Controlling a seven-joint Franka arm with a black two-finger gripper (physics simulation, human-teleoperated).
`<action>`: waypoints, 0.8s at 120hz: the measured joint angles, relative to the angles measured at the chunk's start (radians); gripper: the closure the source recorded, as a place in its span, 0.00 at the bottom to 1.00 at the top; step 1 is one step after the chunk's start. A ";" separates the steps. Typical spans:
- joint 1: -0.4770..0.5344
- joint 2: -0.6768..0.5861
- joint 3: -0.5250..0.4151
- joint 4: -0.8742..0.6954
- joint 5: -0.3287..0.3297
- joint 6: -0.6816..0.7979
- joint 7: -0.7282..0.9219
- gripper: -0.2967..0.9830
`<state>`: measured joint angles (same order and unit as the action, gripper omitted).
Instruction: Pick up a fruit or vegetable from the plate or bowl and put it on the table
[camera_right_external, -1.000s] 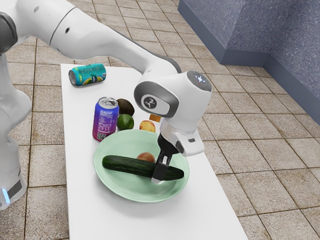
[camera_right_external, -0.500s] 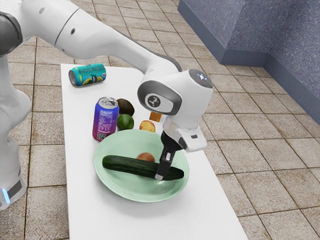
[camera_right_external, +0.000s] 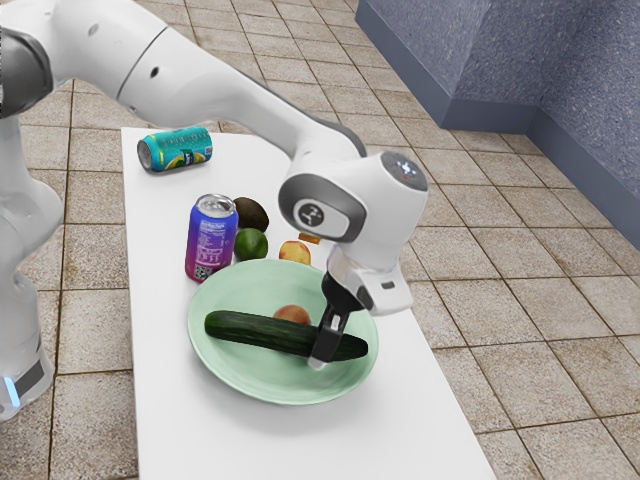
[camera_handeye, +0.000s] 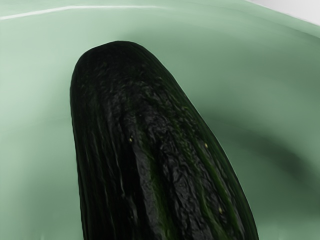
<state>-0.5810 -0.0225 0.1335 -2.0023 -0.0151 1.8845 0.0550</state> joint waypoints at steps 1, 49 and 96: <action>0.000 0.001 0.000 0.000 0.000 0.000 0.000 0.23; 0.001 0.011 0.002 0.000 -0.014 0.006 0.010 0.58; 0.036 0.002 -0.060 0.328 0.055 -0.215 -0.018 0.64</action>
<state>-0.5454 -0.0208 0.0736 -1.6743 0.0403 1.6694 0.0370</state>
